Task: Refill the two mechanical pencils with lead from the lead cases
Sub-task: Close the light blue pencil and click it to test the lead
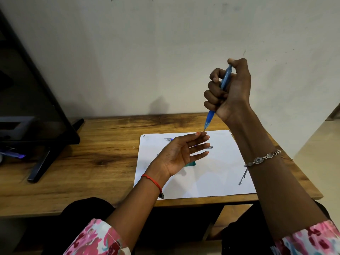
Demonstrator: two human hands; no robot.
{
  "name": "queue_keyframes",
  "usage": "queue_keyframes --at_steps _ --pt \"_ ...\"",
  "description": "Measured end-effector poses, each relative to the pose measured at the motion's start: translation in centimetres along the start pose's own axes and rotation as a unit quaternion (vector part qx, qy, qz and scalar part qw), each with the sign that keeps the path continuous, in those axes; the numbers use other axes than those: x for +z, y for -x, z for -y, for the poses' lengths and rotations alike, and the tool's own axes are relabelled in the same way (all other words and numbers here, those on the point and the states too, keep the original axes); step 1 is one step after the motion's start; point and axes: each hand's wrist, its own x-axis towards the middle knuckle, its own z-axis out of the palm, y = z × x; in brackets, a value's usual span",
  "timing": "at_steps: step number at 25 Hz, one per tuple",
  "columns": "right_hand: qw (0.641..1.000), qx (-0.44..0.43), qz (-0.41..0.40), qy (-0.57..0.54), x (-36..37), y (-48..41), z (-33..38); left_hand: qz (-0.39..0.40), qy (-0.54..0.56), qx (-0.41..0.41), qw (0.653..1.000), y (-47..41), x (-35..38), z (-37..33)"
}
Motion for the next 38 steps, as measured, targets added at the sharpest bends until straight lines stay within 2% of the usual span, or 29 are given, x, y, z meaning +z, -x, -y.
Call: queue_keyframes --at_steps 17,26,32,38 --pt "0.999 -0.007 0.0 -0.052 -1.1 -0.8 -0.7 0.004 -0.003 0.022 1.0 0.0 -0.1 -0.3" --pt "0.981 0.004 -0.002 -0.196 -3.1 -2.1 -3.6 0.02 0.039 0.052 0.998 0.1 -0.6 -1.3" --pt "0.985 0.022 0.016 -0.17 -4.8 -2.2 -5.1 0.01 0.065 0.074 0.995 0.2 -1.6 -2.0" --pt "0.981 0.031 0.054 -0.186 -5.4 -2.1 -5.5 0.01 0.017 0.066 0.998 0.6 -1.4 -2.1"
